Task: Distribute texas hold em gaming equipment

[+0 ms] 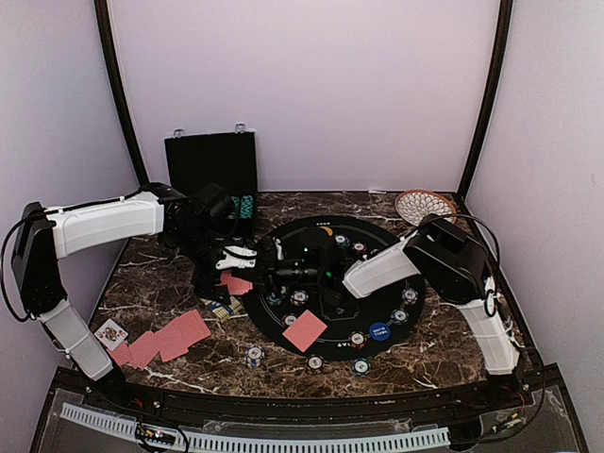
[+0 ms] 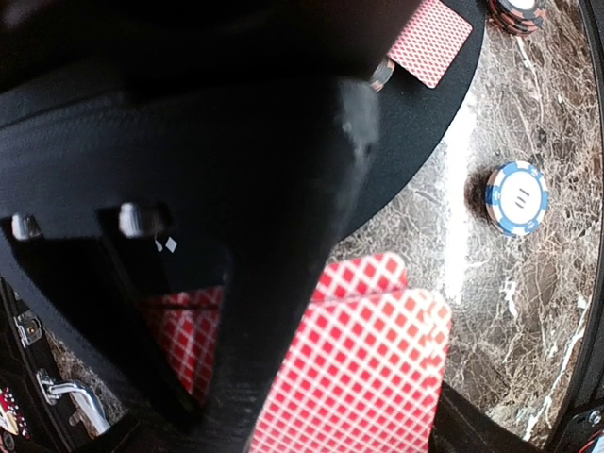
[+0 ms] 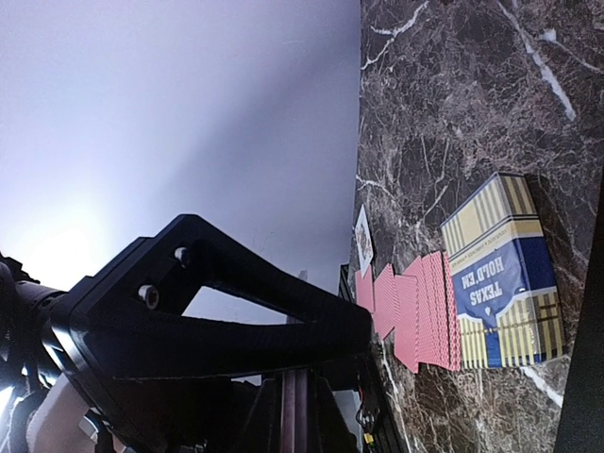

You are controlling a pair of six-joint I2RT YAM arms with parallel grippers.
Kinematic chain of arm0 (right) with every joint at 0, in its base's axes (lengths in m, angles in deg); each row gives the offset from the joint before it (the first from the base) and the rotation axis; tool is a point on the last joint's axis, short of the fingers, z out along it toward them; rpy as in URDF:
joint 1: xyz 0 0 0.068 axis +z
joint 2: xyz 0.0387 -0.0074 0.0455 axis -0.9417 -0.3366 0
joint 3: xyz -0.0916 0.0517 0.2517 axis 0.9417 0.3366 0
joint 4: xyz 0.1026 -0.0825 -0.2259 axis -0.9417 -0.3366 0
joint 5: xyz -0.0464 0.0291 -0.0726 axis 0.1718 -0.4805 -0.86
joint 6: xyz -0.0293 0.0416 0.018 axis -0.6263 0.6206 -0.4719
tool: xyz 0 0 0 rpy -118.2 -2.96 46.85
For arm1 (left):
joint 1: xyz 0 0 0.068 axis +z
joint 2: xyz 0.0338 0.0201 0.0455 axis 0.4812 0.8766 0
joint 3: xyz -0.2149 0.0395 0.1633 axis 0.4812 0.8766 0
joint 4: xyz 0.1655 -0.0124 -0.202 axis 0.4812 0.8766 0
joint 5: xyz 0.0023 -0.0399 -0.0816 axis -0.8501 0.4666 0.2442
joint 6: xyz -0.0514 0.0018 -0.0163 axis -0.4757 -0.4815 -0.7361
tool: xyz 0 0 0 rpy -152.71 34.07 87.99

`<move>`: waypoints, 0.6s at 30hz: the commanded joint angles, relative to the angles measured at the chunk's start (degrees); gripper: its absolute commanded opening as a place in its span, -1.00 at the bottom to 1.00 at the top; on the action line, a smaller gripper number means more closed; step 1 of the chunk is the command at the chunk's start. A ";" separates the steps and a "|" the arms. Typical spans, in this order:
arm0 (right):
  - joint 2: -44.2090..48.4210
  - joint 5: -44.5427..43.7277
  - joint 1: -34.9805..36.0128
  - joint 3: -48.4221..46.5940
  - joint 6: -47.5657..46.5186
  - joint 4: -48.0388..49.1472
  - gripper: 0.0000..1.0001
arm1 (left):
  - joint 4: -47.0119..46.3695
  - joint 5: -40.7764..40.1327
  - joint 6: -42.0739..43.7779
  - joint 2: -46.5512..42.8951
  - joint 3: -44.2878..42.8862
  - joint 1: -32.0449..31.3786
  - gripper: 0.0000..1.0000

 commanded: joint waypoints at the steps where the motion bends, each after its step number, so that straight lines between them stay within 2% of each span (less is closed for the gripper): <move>1: 2.83 0.01 0.75 -2.27 -2.68 -0.34 -1.00 | 0.01 -0.05 -1.57 0.16 -2.02 -0.36 0.66; 10: 3.11 -0.50 0.52 -1.69 -4.31 -2.50 -1.00 | -0.03 -0.75 -2.93 0.34 -4.13 -0.34 0.58; 12: 3.25 -0.51 0.50 -1.72 -4.31 -2.32 -1.00 | 0.29 -0.39 -3.00 0.28 -4.29 -0.39 0.65; 15: 3.43 -0.53 0.52 -1.82 -3.72 -0.84 -1.00 | 1.14 0.71 -3.31 0.19 -3.65 -0.62 0.93; 18: 3.68 -0.37 0.61 -2.03 -2.67 1.09 -1.00 | 0.48 1.48 -3.73 -0.45 -1.27 -0.99 0.97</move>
